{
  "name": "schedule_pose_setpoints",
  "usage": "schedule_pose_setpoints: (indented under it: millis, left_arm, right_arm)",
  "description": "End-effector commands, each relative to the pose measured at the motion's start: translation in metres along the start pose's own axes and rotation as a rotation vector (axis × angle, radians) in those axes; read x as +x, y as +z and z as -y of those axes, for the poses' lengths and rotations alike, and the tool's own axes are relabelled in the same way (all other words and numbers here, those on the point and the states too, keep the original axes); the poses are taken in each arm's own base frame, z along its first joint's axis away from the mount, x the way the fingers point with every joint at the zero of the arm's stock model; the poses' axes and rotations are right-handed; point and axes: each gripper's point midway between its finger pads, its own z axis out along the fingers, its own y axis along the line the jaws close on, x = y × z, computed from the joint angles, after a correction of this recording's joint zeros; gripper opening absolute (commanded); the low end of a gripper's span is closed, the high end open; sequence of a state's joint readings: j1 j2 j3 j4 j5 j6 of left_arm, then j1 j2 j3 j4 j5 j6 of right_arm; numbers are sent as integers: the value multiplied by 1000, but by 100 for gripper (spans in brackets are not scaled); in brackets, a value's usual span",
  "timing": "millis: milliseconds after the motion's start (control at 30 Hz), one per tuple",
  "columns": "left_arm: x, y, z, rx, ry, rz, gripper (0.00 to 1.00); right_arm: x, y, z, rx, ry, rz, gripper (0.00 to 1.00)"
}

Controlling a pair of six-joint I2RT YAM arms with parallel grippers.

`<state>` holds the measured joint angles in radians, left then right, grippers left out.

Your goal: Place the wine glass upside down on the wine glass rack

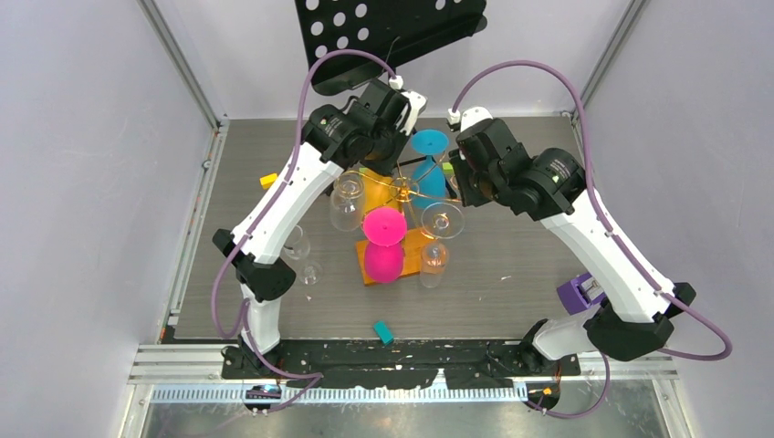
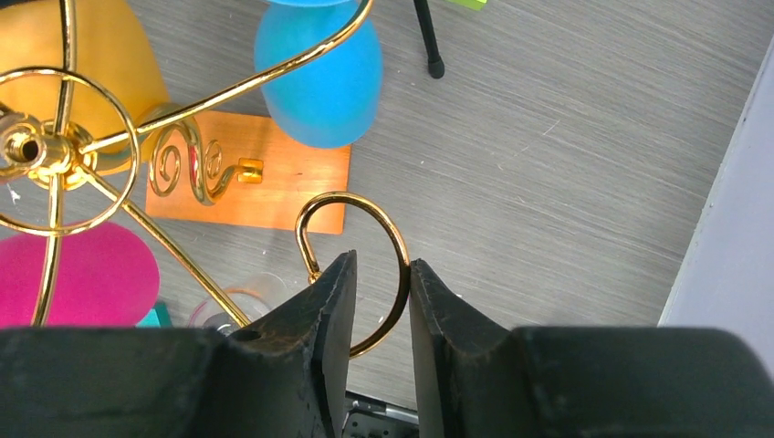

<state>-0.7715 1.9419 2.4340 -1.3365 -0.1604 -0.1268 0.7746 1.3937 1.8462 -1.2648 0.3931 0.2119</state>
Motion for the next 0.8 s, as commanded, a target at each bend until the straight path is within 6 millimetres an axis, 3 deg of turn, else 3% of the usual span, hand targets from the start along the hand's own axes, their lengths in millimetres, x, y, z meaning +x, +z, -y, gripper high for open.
schedule_pose_setpoints:
  millis: [0, 267, 533, 767]
  left_arm:
    - [-20, 7, -12, -29, -41, 69, 18]
    - [-19, 5, -14, -33, -42, 67, 18]
    - [-11, -7, -17, -38, -48, 60, 16]
    - [-8, -23, -16, -21, -63, 82, 16]
  right_arm:
    - [28, -14, -25, -112, -49, -116, 32]
    - [27, -17, -32, -118, -50, -112, 35]
    - [6, -11, -12, -22, -10, -20, 47]
    - [-15, -16, -4, -26, 39, 58, 48]
